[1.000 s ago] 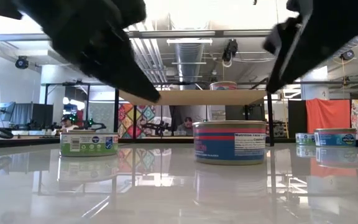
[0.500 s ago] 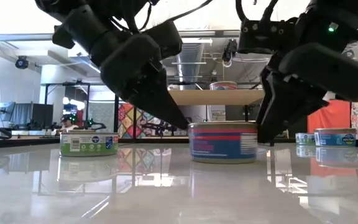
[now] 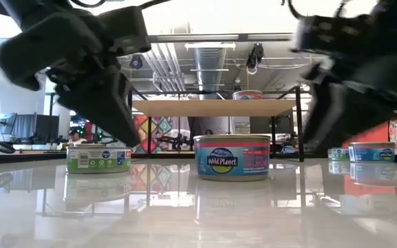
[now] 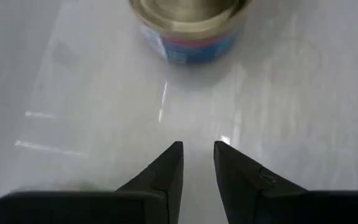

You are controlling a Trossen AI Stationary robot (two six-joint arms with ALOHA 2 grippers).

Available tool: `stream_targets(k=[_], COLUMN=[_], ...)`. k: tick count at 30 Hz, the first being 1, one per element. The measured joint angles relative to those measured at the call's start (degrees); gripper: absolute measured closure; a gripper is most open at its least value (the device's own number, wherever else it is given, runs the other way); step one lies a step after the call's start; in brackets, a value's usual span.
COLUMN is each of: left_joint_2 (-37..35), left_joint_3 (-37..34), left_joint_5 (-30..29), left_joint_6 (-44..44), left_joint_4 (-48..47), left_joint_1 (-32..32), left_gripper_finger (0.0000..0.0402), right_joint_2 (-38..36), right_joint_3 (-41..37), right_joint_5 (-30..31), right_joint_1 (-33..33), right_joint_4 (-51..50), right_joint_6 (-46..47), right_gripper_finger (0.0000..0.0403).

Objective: Stack canned seafood by type on shelf
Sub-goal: Put the blue-pink tuna can on the shelf aligned with the other blue-pink tuna can

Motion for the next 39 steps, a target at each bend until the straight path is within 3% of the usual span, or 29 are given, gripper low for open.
stream_targets(k=[4, 10, 21, 31, 39], left_joint_2=[0.9, 1.2, 2.6, 5.2, 10.0], left_joint_3=[-1.9, -1.4, -1.4, -1.4, -0.9], left_joint_5=[-1.0, -1.6, 4.3, 6.4, 12.6], left_joint_6=[3.6, 12.0, 16.6, 13.7, 15.0], left_joint_4=[6.7, 7.2, 11.9, 13.9, 23.9], left_joint_1=[1.7, 7.4, 12.9, 12.5, 12.5], left_gripper_finger=[0.0326, 0.0326, 0.0326, 0.0326, 0.0326], right_joint_2=[0.0, 0.5, 3.3, 6.8, 6.9], right_joint_3=[-3.9, -8.6, -13.3, -13.1, -13.3], right_joint_5=[1.8, 3.4, 8.9, 7.6, 4.3], right_joint_1=[2.1, 2.7, 2.1, -0.4, -3.7], right_joint_4=[8.8, 22.6, 38.4, 50.8, 52.8], right_joint_6=[3.5, 4.2, 6.1, 1.0, -0.9], right_gripper_finger=[0.0187, 0.0134, 0.0029, 0.0019, 0.0018])
